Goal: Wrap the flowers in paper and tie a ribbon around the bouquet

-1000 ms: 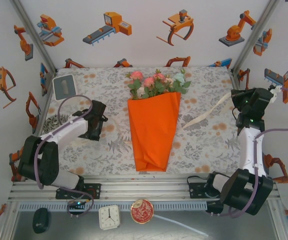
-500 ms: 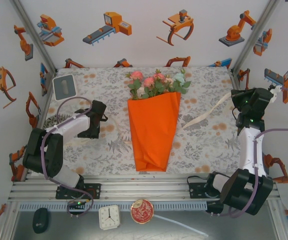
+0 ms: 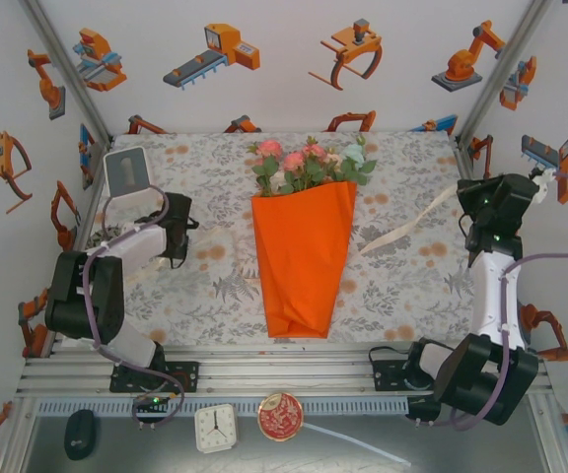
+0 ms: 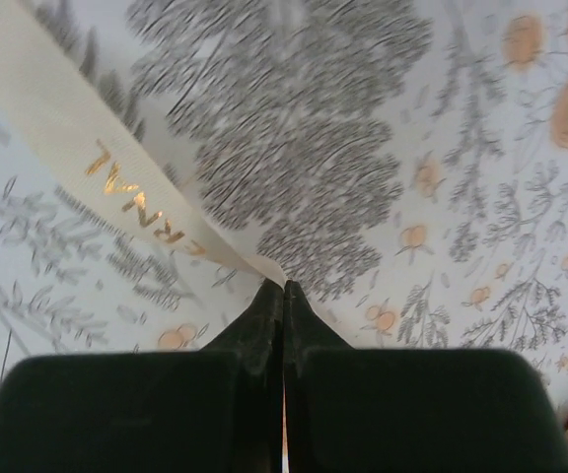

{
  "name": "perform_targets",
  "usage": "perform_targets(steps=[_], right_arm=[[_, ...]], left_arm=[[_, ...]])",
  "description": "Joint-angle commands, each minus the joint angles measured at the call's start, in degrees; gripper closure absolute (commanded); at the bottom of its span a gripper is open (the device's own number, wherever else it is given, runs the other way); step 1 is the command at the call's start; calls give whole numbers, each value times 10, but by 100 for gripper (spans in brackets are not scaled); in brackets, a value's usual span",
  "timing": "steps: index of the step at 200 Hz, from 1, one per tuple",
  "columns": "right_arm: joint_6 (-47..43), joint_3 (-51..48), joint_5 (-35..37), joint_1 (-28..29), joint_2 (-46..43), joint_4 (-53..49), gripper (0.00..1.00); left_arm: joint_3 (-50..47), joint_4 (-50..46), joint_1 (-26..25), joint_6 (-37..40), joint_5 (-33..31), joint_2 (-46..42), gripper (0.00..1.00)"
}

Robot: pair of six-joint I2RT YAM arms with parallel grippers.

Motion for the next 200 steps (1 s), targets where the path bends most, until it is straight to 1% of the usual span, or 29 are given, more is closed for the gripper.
perform_targets(steps=[1,17,34,42,54,67,76,88,100,120,140,146,152,154,156,160,161,162,168,180,189,191,200], right_arm=[[-16,23,58,-31,-19,-25,100],[-15,29,54,-41,-15,-21,100],[-15,35,44,-42,-10,-16,100],[-14,40,36,-42,-9,-15,100],[-5,39,16,-42,-9,-4,100],[5,37,-33,-37,-5,23,100],[3,45,-58,-24,-1,28,100],[-12,62,-84,8,4,21,100],[-40,85,-101,57,10,9,100],[-85,128,-110,163,30,-15,100],[-99,175,-108,286,79,-22,100],[-105,194,-102,337,105,-22,100],[-109,209,-93,374,123,-21,100],[-112,217,-88,399,139,-20,100],[-113,220,-86,406,141,-20,100],[-116,235,-77,444,169,-16,100],[-116,235,-77,444,169,-16,100],[-116,242,-74,457,180,-14,100],[-113,260,-66,497,214,-7,100],[-105,302,-60,562,286,6,100],[-101,338,-55,600,338,7,100],[-101,348,-55,607,347,4,98],[-115,401,-62,635,399,-23,80]], left_arm=[[29,86,12,188,-22,-39,100],[22,165,12,294,15,-55,100],[12,232,8,390,98,-63,100],[4,256,-4,429,120,-68,100],[-15,304,-32,488,129,-79,100],[-35,346,-67,551,121,-94,100],[-46,369,-86,591,117,-105,100],[-57,391,-100,631,121,-123,100],[-68,413,-104,665,142,-148,100],[-94,454,-107,709,194,-203,100],[-113,474,-109,738,254,-257,100],[-118,475,-112,745,265,-269,100],[-122,473,-116,750,267,-281,100],[-124,472,-118,751,265,-286,100],[-126,471,-120,752,264,-290,100],[-129,469,-124,753,258,-297,100],[-130,468,-125,754,256,-299,100],[-131,467,-126,753,255,-301,100],[-136,466,-131,753,247,-311,100],[-148,469,-139,752,235,-329,100],[-153,465,-140,752,221,-342,100],[-154,464,-141,752,219,-344,100],[-155,455,-143,754,208,-358,100]])
